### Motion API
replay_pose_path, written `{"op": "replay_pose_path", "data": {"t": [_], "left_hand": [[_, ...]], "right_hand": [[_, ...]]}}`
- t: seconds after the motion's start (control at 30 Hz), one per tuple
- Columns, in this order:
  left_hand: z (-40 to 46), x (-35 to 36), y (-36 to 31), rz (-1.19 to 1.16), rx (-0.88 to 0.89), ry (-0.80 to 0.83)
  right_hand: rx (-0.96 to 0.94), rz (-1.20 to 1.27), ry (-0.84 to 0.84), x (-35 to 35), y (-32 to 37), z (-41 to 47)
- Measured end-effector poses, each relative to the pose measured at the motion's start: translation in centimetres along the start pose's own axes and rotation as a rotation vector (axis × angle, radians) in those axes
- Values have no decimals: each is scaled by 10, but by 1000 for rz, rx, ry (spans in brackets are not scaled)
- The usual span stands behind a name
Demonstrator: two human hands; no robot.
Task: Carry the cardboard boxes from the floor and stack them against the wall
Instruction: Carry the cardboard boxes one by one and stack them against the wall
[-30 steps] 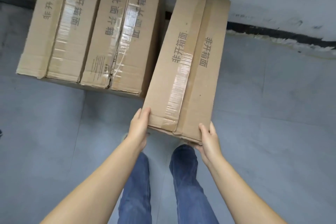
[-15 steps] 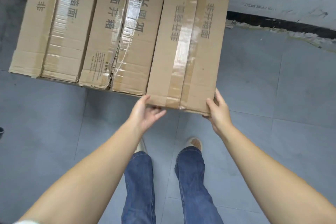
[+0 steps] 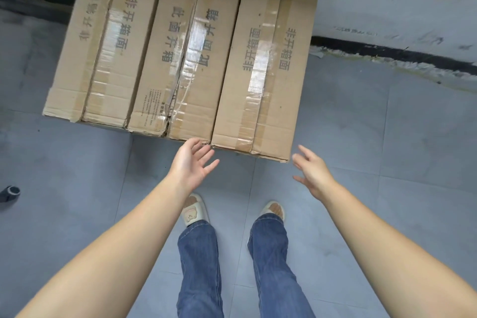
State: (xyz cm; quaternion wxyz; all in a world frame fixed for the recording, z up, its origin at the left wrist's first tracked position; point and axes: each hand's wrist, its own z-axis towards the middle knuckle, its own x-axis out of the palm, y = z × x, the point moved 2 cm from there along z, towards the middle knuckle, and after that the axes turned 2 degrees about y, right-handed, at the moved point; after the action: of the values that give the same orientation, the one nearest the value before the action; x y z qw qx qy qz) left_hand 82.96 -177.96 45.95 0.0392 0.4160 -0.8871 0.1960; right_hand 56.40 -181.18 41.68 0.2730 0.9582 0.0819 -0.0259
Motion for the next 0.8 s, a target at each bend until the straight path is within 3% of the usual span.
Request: {"op": "replay_pose_path", "data": {"t": [0.1,0.23,0.33,0.5,0.6,0.7,0.8], "left_hand": [[-66,9,-21,224,129,46],[-176,13,-45,678,448,104],[-250,4,-53,903,655,186],[-327,-26,-44,948,918,113],[-341,-38,-31,897,975,89],[-343,-37,-26,907,966,175],[-351,-25,-34,1008,968,361]], "right_hand": [[-145,-151,30,-15,25,-63],[-407,-347,63,-36,62,-167],[-548,-349,52,-54,73,-238],[-663,-253,-70,-74,56,-320],[-687,-148,-152,-71,39,-348],[-698,-57,-223,-60,25,-371],[-716,42,-335,-45,10,-397]]}}
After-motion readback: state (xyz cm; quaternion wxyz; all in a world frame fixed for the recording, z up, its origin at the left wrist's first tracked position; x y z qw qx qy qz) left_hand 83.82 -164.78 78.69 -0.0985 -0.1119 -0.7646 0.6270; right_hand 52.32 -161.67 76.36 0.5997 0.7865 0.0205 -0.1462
